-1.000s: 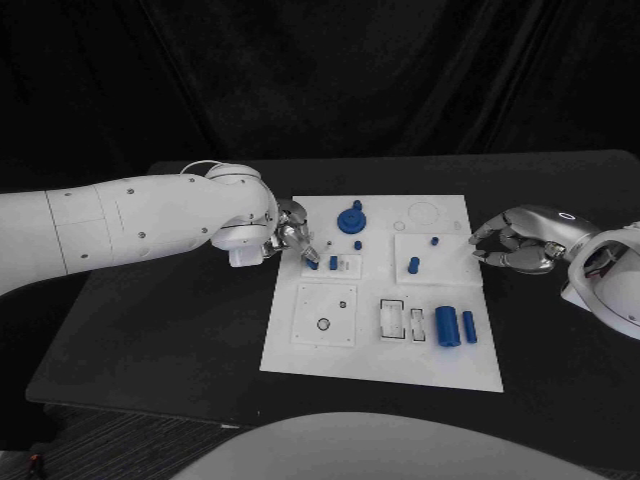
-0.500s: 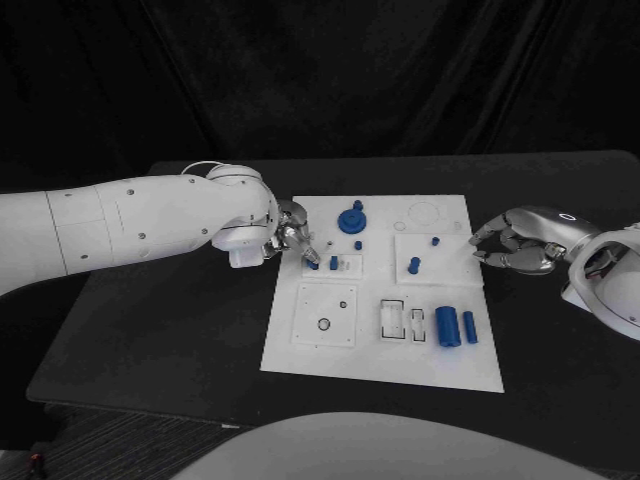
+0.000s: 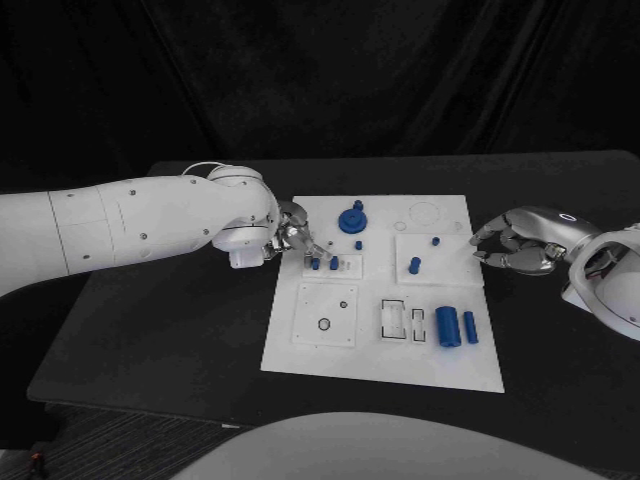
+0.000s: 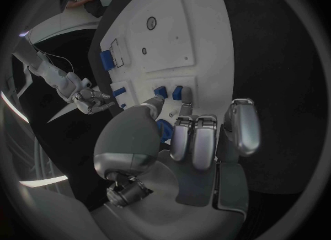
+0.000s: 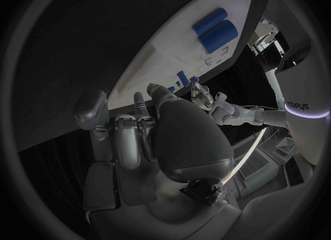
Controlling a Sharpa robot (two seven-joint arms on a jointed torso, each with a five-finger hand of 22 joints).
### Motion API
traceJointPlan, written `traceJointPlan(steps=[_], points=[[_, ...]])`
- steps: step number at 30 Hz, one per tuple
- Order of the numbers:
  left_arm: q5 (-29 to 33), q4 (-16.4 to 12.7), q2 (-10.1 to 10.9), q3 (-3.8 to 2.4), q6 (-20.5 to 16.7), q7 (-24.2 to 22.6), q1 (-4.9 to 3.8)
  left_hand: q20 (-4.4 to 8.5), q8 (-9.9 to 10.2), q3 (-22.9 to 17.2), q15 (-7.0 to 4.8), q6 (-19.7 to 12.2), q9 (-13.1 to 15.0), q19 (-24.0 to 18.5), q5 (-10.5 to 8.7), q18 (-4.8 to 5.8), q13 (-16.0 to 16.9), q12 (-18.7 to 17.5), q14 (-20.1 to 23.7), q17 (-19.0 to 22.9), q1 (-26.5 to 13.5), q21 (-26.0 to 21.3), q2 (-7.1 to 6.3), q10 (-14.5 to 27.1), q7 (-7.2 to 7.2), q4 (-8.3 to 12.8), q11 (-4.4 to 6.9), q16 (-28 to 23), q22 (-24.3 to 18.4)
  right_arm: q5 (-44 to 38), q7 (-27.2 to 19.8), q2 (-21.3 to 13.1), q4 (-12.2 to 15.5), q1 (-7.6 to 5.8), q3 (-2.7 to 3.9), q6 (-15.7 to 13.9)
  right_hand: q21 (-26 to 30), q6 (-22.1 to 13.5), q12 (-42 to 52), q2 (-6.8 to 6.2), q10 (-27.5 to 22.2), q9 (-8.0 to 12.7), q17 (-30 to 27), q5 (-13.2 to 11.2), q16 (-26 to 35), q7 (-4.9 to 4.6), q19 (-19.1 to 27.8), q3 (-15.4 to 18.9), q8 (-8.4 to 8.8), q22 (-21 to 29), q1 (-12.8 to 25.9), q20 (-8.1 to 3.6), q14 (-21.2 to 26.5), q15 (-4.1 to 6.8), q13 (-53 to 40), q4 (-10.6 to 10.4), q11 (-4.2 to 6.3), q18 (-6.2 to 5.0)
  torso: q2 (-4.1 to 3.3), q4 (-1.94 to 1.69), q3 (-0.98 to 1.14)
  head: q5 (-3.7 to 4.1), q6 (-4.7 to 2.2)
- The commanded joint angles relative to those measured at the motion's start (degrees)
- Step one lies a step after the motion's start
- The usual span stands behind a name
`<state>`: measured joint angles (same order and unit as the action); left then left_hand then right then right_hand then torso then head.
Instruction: Assemble the parts on the task board
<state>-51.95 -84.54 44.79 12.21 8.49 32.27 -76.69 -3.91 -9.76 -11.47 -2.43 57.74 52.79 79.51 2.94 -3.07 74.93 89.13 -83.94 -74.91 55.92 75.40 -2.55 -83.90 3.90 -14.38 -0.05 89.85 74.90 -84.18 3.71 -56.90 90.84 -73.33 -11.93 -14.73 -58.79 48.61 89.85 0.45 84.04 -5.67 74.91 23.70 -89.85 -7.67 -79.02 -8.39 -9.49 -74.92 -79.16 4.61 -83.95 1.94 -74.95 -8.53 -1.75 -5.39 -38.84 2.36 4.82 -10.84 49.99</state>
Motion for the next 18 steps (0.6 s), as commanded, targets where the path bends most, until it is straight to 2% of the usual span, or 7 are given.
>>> traceJointPlan(steps=[1,9,12,14,15,16,18], points=[[-0.05,0.07,-0.11,-0.03,0.3,-0.19,0.14,-0.4,0.38,2.13,0.4,0.24,-0.19,-0.11,-0.17,-0.72,14.13,-0.16,-6.06,-15.09,-1.56,-0.25,-0.15,-5.05,0.4,-1.55,-0.45,0.15,10.05,-0.07,0.21,-0.02,0.04,0.15,0.04,0.03,0.22,0.36,0.15,-0.53,5.96,0.08,15.04,0.23,-0.07,0.06,0.26,-0.23,0.21,-7.13,0.04,-0.02,-6.02,-0.4,-15.05,0.03,-0.47,-0.58,-0.04,0.0,0.02,0.02,0.01],[-0.05,0.3,-0.17,-0.03,-0.15,-0.13,0.17,-0.39,-0.33,4.66,0.3,1.27,0.23,-0.07,-0.16,-0.71,14.2,-0.08,-6.06,-15.09,-2.83,-0.14,0.83,-5.13,0.14,-2.25,-0.31,0.15,10.08,-0.07,0.21,-0.07,0.08,0.15,0.04,0.05,0.22,0.36,0.15,-0.53,5.96,0.08,15.04,0.23,-0.07,0.06,0.26,-0.23,0.21,-7.13,0.04,-0.02,-6.02,-0.4,-15.05,0.03,-0.47,-0.58,0.01,0.01,0.0,-0.02,0.01],[-0.05,0.33,-0.07,-0.03,-0.75,-0.3,0.17,-0.28,-1.92,5.8,0.12,2.04,1.65,0.01,-0.12,-0.7,14.24,-0.03,-6.06,-15.09,-2.36,0.0,1.6,-5.18,-0.23,-2.14,-0.04,0.15,10.12,-0.07,0.19,-0.09,0.1,0.15,0.04,0.02,0.27,0.36,0.15,-0.51,5.96,0.1,14.99,0.23,0.0,0.05,0.27,-0.25,0.22,-7.12,0.13,-0.02,-5.99,-0.4,-15.05,-0.02,-0.47,-0.59,0.01,0.0,0.0,0.12,0.01],[-0.05,0.19,0.2,-0.03,-2.22,-1.04,0.17,-0.08,-3.75,7.01,-0.08,1.78,3.78,0.11,-0.05,-0.69,14.32,0.05,-6.06,-15.09,-1.75,0.13,2.32,-5.26,-0.5,-2.18,0.19,0.15,10.15,-0.07,0.13,-0.18,0.17,0.15,0.04,-0.09,0.27,0.36,0.15,-0.51,5.96,0.1,14.99,0.23,0.0,0.05,0.27,-0.25,0.22,-7.12,0.13,-0.02,-5.99,-0.4,-15.05,-0.02,-0.47,-0.59,0.0,-0.01,-0.01,0.22,0.01],[-0.05,0.06,0.39,-0.04,-3.43,-1.75,0.17,-0.05,-4.29,7.29,-0.12,1.75,4.37,0.14,-0.03,-0.68,14.39,0.13,-6.06,-15.09,-1.6,0.17,2.56,-5.34,-0.58,-2.17,0.26,0.15,10.16,-0.07,0.1,-0.26,0.22,0.15,0.04,-0.17,0.27,0.36,0.15,-0.51,5.96,0.1,14.99,0.23,0.0,0.05,0.27,-0.25,0.22,-7.12,0.13,-0.02,-5.99,-0.4,-15.05,-0.02,-0.47,-0.59,-0.01,-0.02,-0.01,0.3,0.01],[-0.14,-0.07,0.57,-0.04,-4.64,-2.5,0.16,0.11,-5.83,8.75,-0.23,0.66,6.4,0.34,-0.06,-0.63,14.49,0.25,-6.06,-15.09,-1.06,0.43,3.16,-5.46,-0.66,-2.19,0.37,0.15,10.24,-0.07,0.08,-0.34,0.28,0.15,0.04,-0.27,0.27,0.36,0.15,-0.51,5.96,0.1,14.99,0.23,0.0,0.05,0.27,-0.25,0.22,-7.12,0.13,-0.02,-5.99,-0.4,-15.05,-0.02,-0.47,-0.59,0.0,-0.03,-0.02,0.36,0.01],[-1.03,-0.5,1.12,-0.05,-8.03,-4.81,0.15,0.1,-6.32,9.28,-0.33,0.43,6.97,0.69,0.14,-0.49,14.86,0.66,-6.06,-15.09,-0.87,0.89,3.25,-5.88,-0.71,-2.2,0.4,0.15,10.39,-0.07,-0.02,-0.56,0.43,0.15,0.04,-0.63,0.26,0.34,0.15,-0.5,5.96,0.11,15.01,0.23,-0.02,0.05,0.27,-0.26,0.23,-7.12,0.17,-0.01,-6.0,-0.4,-15.05,-0.04,-0.47,-0.58,0.01,-0.03,-0.01,0.46,0.01]])
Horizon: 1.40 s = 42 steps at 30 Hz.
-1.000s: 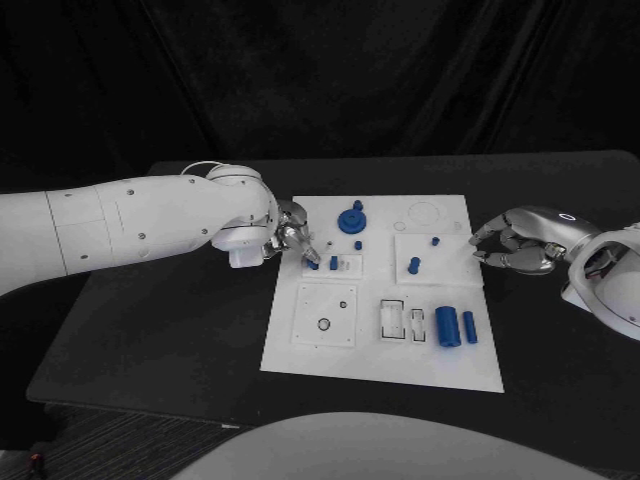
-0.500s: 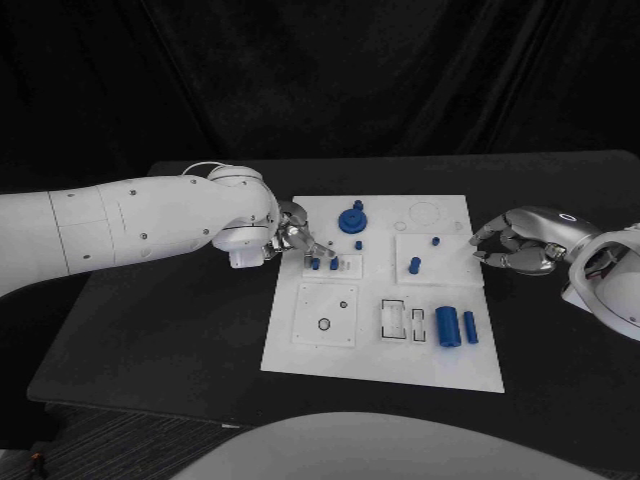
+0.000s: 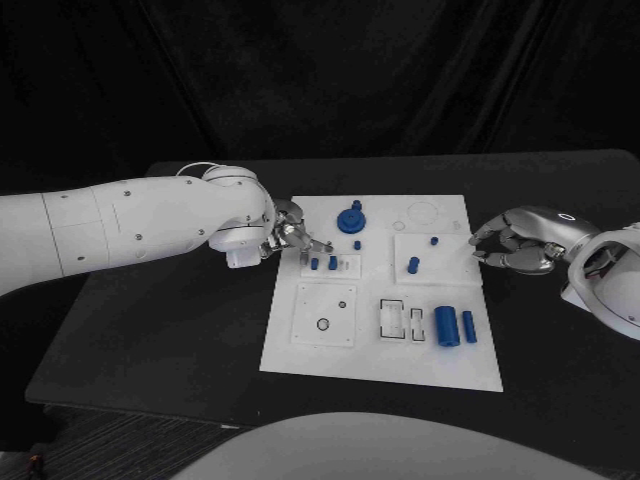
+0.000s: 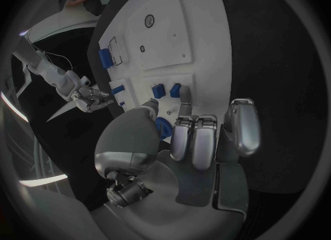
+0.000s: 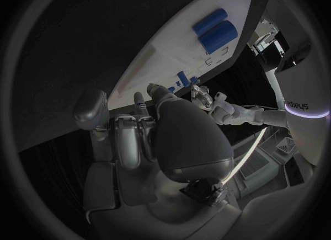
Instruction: Assemble the parts on the task board
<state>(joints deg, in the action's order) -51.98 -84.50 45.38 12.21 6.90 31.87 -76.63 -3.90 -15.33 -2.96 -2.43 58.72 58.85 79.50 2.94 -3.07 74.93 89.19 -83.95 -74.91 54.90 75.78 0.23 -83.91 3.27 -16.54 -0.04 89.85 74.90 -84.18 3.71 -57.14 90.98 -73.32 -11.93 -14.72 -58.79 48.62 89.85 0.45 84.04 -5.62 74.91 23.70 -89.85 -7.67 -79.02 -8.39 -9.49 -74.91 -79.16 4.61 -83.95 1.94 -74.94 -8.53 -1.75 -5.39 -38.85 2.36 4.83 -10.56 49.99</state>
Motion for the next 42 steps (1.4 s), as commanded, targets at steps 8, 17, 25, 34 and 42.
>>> traceJointPlan(steps=[8,17,25,34,42], points=[[-3.59,-0.7,1.96,-0.08,-23.03,-21.27,-1.14,0.17,-3.2,6.09,-0.16,-5.33,4.47,2.36,1.11,0.03,15.07,0.81,-6.05,-15.09,3.52,2.77,0.12,-6.09,0.4,-0.14,0.13,0.15,11.08,-0.07,-0.5,-1.14,0.78,0.12,0.04,-2.2,0.24,0.34,0.15,-0.51,5.96,0.07,15.03,0.24,-0.05,0.05,0.26,-0.27,0.23,-7.14,0.2,-0.01,-6.01,-0.4,-15.06,-0.05,-0.47,-0.58,0.0,0.0,-0.03,0.4,0.01],[-12.29,4.0,-0.8,-0.07,-29.23,-43.33,-1.88,-2.84,6.93,0.57,4.5,-24.51,-6.77,-8.18,7.45,-1.24,-10.09,-35.42,17.35,0.43,28.34,-5.43,0.76,36.24,4.8,5.87,-4.47,-12.8,8.41,-0.07,-1.48,-1.69,1.48,0.11,0.04,-4.05,0.07,0.39,0.15,-0.5,5.96,0.06,15.04,0.3,-0.07,0.07,0.19,-0.3,0.2,-7.18,0.21,-0.01,-6.02,-0.4,-15.06,-0.04,-0.45,-0.54,-0.03,0.0,-0.08,0.58,0.01],[-30.86,7.63,-4.05,-0.05,-29.62,-48.82,-0.08,-4.08,10.44,-2.45,3.87,-19.48,-24.62,-4.05,2.92,-1.22,-38.27,-63.95,21.03,13.79,33.45,-1.4,-2.7,47.46,-1.11,4.41,-4.9,-22.32,9.31,-0.07,-1.98,-1.69,1.69,0.12,0.04,-4.33,0.07,0.52,0.15,-0.51,5.96,0.05,15.04,0.42,-0.07,0.1,0.2,-0.36,0.14,-7.19,0.18,-0.01,-6.02,-0.4,-15.06,0.01,-0.45,-0.55,-0.13,0.08,0.01,0.86,0.01],[-39.75,9.53,-6.27,-0.05,-28.03,-50.8,1.56,-2.53,11.35,-2.96,0.98,-14.38,-32.69,-3.15,2.71,-1.31,-47.86,-68.29,19.07,16.88,33.19,-3.3,-3.94,49.04,-3.14,5.67,-1.19,-24.13,8.96,-0.07,-2.22,-1.68,1.78,0.13,0.04,-4.25,0.09,0.54,0.15,-0.52,5.96,0.05,15.06,0.47,-0.1,0.1,0.2,-0.38,0.13,-7.18,0.16,-0.01,-6.03,-0.4,-15.06,0.03,-0.46,-0.55,-0.29,0.01,-0.19,0.95,0.01],[-40.74,9.95,-6.68,-0.05,-25.95,-49.84,2.37,-2.37,11.23,-2.87,1.16,-12.93,-34.53,-2.82,2.44,-1.28,-49.64,-67.79,19.23,17.67,32.16,-3.62,-3.94,47.42,-2.09,5.57,-1.59,-24.45,9.1,-0.07,-2.39,-1.71,1.83,0.14,0.04,-4.4,0.04,0.58,0.15,-0.55,5.96,0.05,15.06,0.59,-0.09,0.11,0.18,-0.43,0.11,-7.2,0.13,-0.01,-6.03,-0.4,-15.06,0.08,-0.45,-0.54,-0.19,-0.05,-0.22,1.06,0.01]])
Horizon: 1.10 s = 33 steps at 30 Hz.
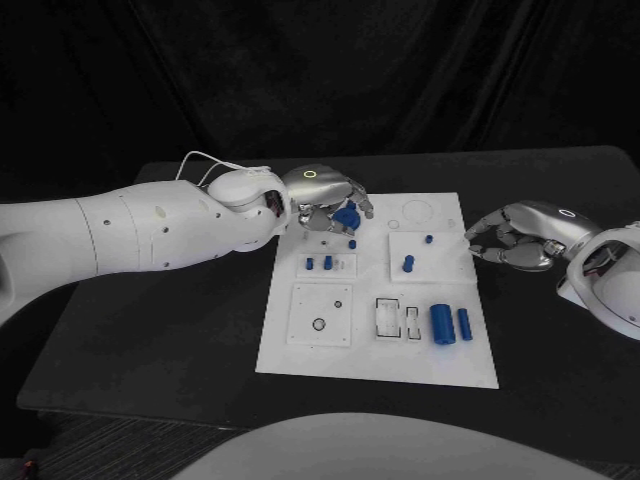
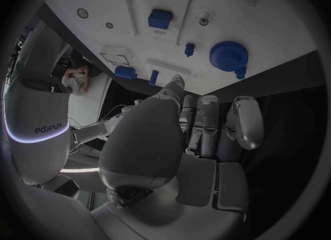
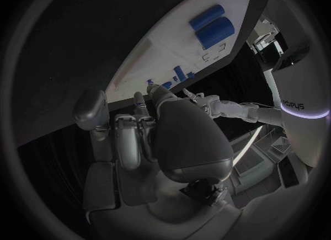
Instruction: Assemble the parts on the task board
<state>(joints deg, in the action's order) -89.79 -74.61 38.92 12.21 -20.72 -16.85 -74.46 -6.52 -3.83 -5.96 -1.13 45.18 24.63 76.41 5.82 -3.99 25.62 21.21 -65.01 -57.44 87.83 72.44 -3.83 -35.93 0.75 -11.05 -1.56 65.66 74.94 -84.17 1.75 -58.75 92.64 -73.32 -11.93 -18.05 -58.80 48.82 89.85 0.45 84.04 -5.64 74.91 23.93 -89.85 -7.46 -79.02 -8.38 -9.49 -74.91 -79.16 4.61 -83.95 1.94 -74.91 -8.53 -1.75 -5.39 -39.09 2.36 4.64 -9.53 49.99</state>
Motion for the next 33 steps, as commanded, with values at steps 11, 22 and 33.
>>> traceJointPlan(steps=[11,22,33], points=[[-3.11,0.29,-0.92,-0.05,3.6,0.41,0.96,0.39,-0.23,-0.13,-0.06,2.97,-2.52,1.22,-0.27,-0.17,-1.66,2.19,-0.14,0.45,-1.22,0.08,0.33,-5.02,1.48,0.22,-0.38,0.04,9.47,-0.07,-0.39,0.0,0.11,0.14,0.04,-0.8,0.04,0.38,0.15,-0.55,5.96,0.06,15.06,0.36,-0.09,-0.1,0.18,-0.44,0.11,-7.2,0.13,-0.01,-6.03,-0.4,-15.09,0.08,-0.45,-0.54,0.21,-0.06,0.14,0.05,0.01],[-3.13,0.58,-1.23,-0.05,4.77,1.09,1.62,0.54,-0.1,-1.46,0.26,3.58,-4.15,2.08,2.87,0.0,-2.77,2.52,0.43,3.0,-0.53,0.71,0.39,-7.47,1.49,0.66,-0.85,-0.89,9.77,0.24,-0.32,0.09,0.03,0.14,0.04,-0.55,0.16,0.39,0.15,-0.56,5.96,0.07,15.02,0.42,-0.03,-0.1,0.22,-0.47,0.1,-7.18,0.12,-0.01,-6.01,-0.4,-15.09,0.11,-0.45,-0.57,0.25,0.03,0.16,-0.19,0.01],[-3.14,1.73,-1.9,-0.06,5.03,1.19,2.37,0.75,-0.2,-5.12,0.07,4.66,-5.67,2.37,8.72,0.05,-4.5,1.62,0.41,3.79,0.6,0.87,-0.48,-9.43,1.72,1.3,-0.66,-0.57,9.86,0.61,-0.34,0.05,0.1,0.14,0.04,-0.51,0.16,0.39,0.15,-0.56,5.96,0.07,15.02,0.42,-0.03,-0.1,0.22,-0.47,0.1,-7.18,0.12,-0.01,-6.01,-0.4,-15.09,0.11,-0.45,-0.57,0.26,-0.02,0.2,-0.14,0.01]])
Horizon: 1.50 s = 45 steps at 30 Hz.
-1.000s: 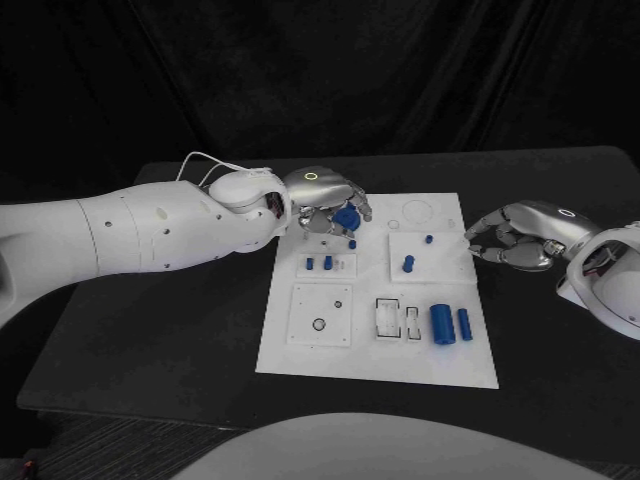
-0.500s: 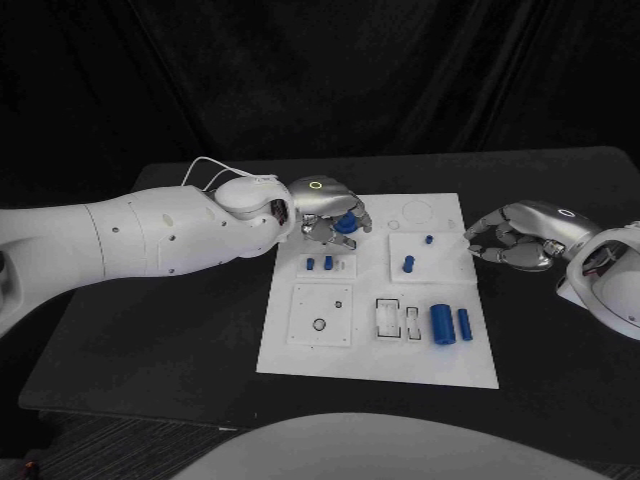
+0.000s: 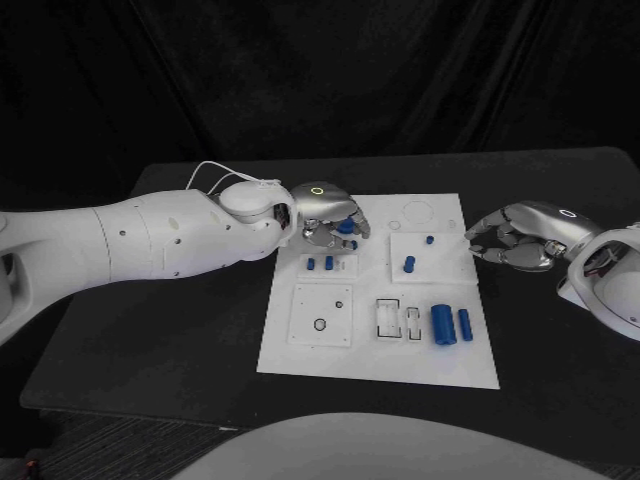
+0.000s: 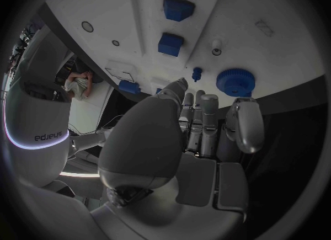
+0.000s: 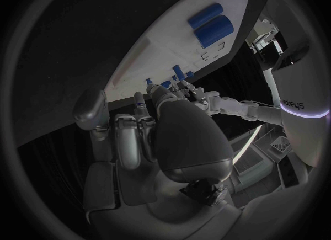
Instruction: Assemble the parts on the task board
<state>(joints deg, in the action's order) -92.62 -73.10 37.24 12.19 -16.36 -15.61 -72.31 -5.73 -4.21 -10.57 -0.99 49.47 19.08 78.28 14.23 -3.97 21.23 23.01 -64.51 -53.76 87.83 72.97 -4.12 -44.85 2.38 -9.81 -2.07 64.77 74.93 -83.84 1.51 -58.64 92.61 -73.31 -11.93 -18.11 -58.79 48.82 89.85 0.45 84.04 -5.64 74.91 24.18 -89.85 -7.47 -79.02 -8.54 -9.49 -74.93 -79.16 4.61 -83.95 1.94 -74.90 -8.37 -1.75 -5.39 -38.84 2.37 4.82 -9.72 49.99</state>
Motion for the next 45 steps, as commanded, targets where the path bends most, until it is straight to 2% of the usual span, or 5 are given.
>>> traceJointPlan(steps=[1,20,31,39,45], points=[[-0.31,0.35,-0.29,-0.04,0.65,-0.03,0.28,-0.02,0.17,-0.82,-0.05,0.46,-0.22,0.55,0.44,0.05,-0.21,-0.19,-0.12,0.14,0.61,0.4,-0.29,-0.82,0.04,0.09,-0.24,0.37,9.9,0.28,-0.11,-0.08,0.15,0.13,0.04,-0.45,0.16,0.39,0.15,-0.56,5.96,0.08,15.01,0.17,-0.03,-0.1,0.22,-0.31,0.1,-7.16,0.12,-0.01,-6.01,-0.4,-15.1,-0.05,-0.45,-0.56,0.01,-0.02,0.02,0.08,0.01],[-0.31,2.84,-2.21,-0.05,1.23,1.38,1.26,0.18,-0.54,-5.05,-0.16,2.92,-0.99,0.62,0.68,0.05,-1.87,-1.5,0.3,1.49,0.62,0.42,-0.84,-3.15,0.75,0.78,-0.13,0.15,9.91,0.31,-0.09,-0.1,0.2,0.13,0.04,-0.34,0.24,0.38,0.15,-0.63,5.96,0.12,14.98,0.37,0.02,-0.12,0.24,-0.45,0.13,-7.15,0.11,-0.01,-5.99,-0.4,-15.1,0.04,-0.47,-0.57,0.03,0.02,0.03,0.12,0.01],[-0.31,3.94,-2.92,-0.05,0.71,1.43,1.67,0.33,-1.13,-6.69,-0.43,4.85,-1.07,0.78,0.19,0.08,-2.38,-1.84,0.27,2.15,0.77,0.57,-0.66,-4.02,1.23,1.5,0.24,-0.01,9.94,0.31,-0.05,-0.02,0.17,0.14,0.04,-0.18,0.17,0.38,0.15,-0.64,5.96,0.13,15.01,0.4,-0.02,-0.12,0.22,-0.49,0.13,-7.16,0.1,-0.01,-6.0,-0.4,-15.1,0.07,-0.47,-0.56,0.0,0.04,-0.1,0.12,0.01],[-0.31,4.22,-2.99,-0.05,0.82,1.16,1.86,0.52,-1.71,-7.59,-0.45,6.87,-1.09,1.98,-0.48,0.4,-2.63,-1.15,-2.58,0.32,0.09,2.07,-0.64,-7.45,1.5,2.2,0.39,1.96,10.38,0.31,0.03,-0.01,0.15,0.14,0.04,-0.07,0.17,0.38,0.15,-0.64,5.96,0.13,15.01,0.4,-0.02,-0.12,0.22,-0.49,0.13,-7.16,0.1,-0.01,-6.0,-0.4,-15.1,0.07,-0.47,-0.56,-0.03,0.01,-0.05,0.13,0.01],[-0.31,4.33,-2.92,-0.05,-1.15,-0.41,1.99,0.72,-3.46,-7.84,-0.53,11.16,-0.45,3.93,0.36,1.0,-2.31,0.33,-5.33,-1.33,0.06,4.77,0.01,-13.12,1.81,3.65,0.85,3.64,11.19,0.31,0.04,0.04,0.08,0.15,0.04,-0.05,0.23,0.41,0.15,-0.63,5.96,0.13,14.99,0.43,0.01,-0.12,0.23,-0.55,0.12,-7.15,0.08,-0.01,-5.99,-0.41,-15.1,0.1,-0.48,-0.57,-0.03,0.01,-0.06,0.12,0.01]])
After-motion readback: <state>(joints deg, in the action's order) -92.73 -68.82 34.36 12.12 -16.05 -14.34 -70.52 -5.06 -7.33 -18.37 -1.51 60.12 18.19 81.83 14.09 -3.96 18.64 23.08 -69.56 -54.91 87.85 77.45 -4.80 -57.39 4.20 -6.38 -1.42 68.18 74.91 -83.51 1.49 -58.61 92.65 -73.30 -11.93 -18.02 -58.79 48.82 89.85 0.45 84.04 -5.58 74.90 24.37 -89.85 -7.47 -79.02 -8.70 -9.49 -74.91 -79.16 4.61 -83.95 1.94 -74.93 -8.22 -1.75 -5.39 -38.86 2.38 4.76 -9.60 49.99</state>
